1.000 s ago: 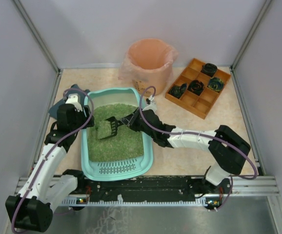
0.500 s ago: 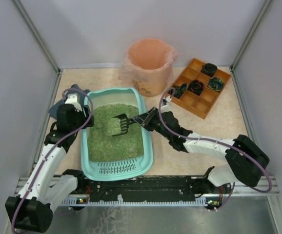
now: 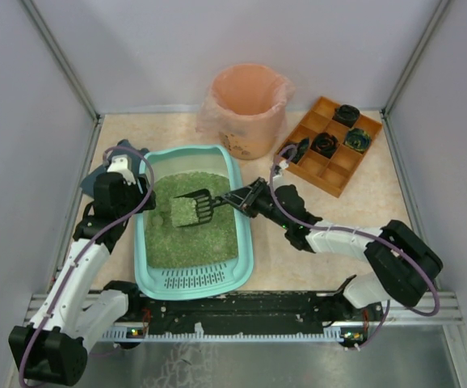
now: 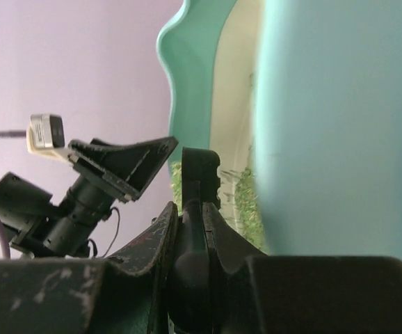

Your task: Clean the litter box

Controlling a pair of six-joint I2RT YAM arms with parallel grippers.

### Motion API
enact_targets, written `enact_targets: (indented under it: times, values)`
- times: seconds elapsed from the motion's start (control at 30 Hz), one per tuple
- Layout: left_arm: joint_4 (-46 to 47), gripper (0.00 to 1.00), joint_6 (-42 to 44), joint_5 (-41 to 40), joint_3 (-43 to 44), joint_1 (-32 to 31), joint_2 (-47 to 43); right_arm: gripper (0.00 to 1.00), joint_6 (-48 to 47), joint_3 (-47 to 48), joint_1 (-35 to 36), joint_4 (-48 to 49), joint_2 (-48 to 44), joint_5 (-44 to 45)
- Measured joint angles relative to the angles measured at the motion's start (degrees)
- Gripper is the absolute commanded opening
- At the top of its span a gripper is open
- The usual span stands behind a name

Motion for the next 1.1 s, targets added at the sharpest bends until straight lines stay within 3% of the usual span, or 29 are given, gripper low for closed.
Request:
enact_targets:
  times: [0.37, 1.1]
  values:
    - [-0.3, 0.71, 0.0, 0.0, 0.0, 0.0, 0.7, 0.0, 0.1, -1.6, -3.3, -2.0, -3.6, -0.8]
    - [0.2, 0.71, 0.0, 0.2, 0.0, 0.0, 0.8, 0.0, -4.4, -0.3, -1.7, -4.1, -4.3, -1.8]
